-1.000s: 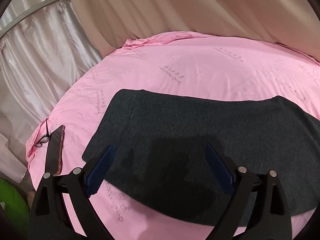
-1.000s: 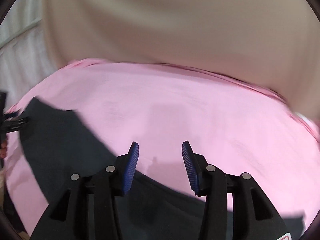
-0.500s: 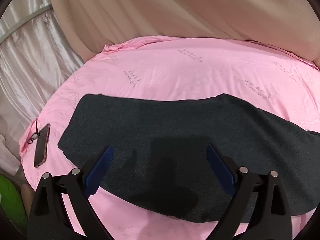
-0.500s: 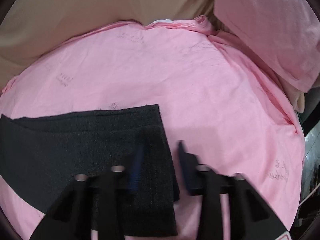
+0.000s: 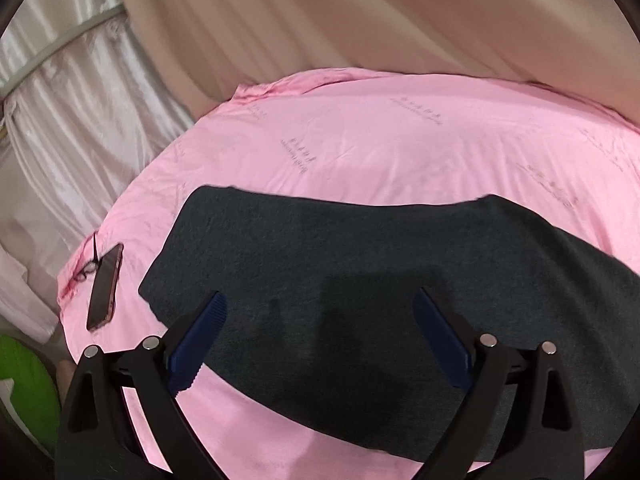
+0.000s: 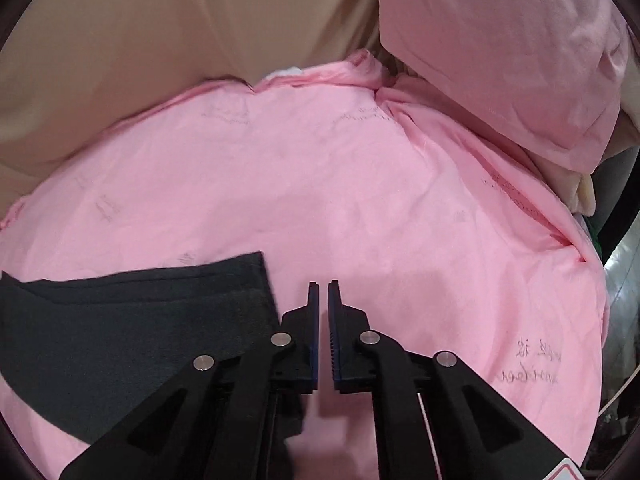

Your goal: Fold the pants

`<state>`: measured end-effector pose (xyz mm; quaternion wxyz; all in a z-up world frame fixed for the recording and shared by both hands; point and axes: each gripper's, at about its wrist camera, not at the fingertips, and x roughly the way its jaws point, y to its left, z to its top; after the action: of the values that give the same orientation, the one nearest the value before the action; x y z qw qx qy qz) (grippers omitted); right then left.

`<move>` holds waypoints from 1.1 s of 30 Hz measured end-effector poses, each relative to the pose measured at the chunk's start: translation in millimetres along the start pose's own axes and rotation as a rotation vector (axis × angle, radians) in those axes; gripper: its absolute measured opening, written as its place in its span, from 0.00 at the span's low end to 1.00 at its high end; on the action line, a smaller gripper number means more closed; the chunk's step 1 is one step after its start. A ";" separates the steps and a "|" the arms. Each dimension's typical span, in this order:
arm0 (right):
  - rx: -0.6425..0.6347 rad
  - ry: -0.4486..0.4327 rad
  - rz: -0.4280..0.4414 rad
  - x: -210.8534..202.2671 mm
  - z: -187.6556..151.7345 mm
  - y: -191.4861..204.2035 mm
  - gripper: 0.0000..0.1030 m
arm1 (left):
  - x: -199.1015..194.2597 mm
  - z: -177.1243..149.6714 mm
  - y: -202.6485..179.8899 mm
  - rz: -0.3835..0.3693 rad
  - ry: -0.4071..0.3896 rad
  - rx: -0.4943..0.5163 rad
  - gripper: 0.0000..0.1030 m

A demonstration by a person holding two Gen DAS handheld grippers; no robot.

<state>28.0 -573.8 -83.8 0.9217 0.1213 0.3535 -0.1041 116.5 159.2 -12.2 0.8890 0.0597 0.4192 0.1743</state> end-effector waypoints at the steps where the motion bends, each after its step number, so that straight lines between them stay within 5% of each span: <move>1: -0.024 -0.007 0.009 -5.5 1.1 9.2 0.38 | 1.0 0.5 6.1 -0.006 0.003 -0.021 0.90; 3: -0.111 -0.013 -0.005 -7.9 2.3 32.8 0.54 | 1.8 2.3 21.6 -0.002 -0.008 -0.059 0.89; 6: -0.255 0.031 -0.103 8.6 2.7 60.2 0.55 | 0.3 0.9 26.3 0.016 -0.027 -0.053 0.90; 10: -0.185 0.102 -0.111 35.4 2.1 40.9 0.55 | 0.7 -5.5 25.4 -0.013 -0.025 -0.031 0.90; 11: -0.161 0.115 -0.088 40.9 2.3 35.6 0.53 | 2.4 -8.1 25.3 -0.012 -0.023 -0.024 0.90; 13: -0.149 0.119 -0.059 39.5 -0.1 35.9 0.08 | 5.6 -9.6 25.0 -0.007 -0.013 -0.021 0.90; 20: -0.231 -0.194 -0.045 -73.8 53.0 66.5 0.04 | 12.0 -1.0 29.2 0.021 -0.009 -0.047 0.90; 22: -0.228 -0.175 -0.072 -63.6 61.6 59.3 0.04 | 11.9 1.7 27.9 0.020 -0.015 -0.054 0.90; 24: -0.212 -0.035 -0.107 -11.8 51.7 42.2 0.04 | 10.3 2.9 25.5 0.007 -0.023 -0.062 0.90; 27: -0.146 0.140 -0.111 51.2 23.1 22.4 0.05 | 13.1 2.7 25.7 0.012 -0.019 -0.073 0.90; 30: -0.102 0.062 -0.117 33.8 15.3 26.9 0.13 | 19.3 6.6 39.6 0.011 -0.002 -0.101 0.90; 33: -0.059 -0.009 -0.114 0.2 11.2 31.5 0.45 | 23.1 10.3 71.0 0.023 0.005 -0.163 0.90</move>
<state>43.9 -547.3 -71.1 0.9189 0.0735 0.3586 -0.1467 119.5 234.2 -4.4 0.8878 -0.0082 0.4050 0.2183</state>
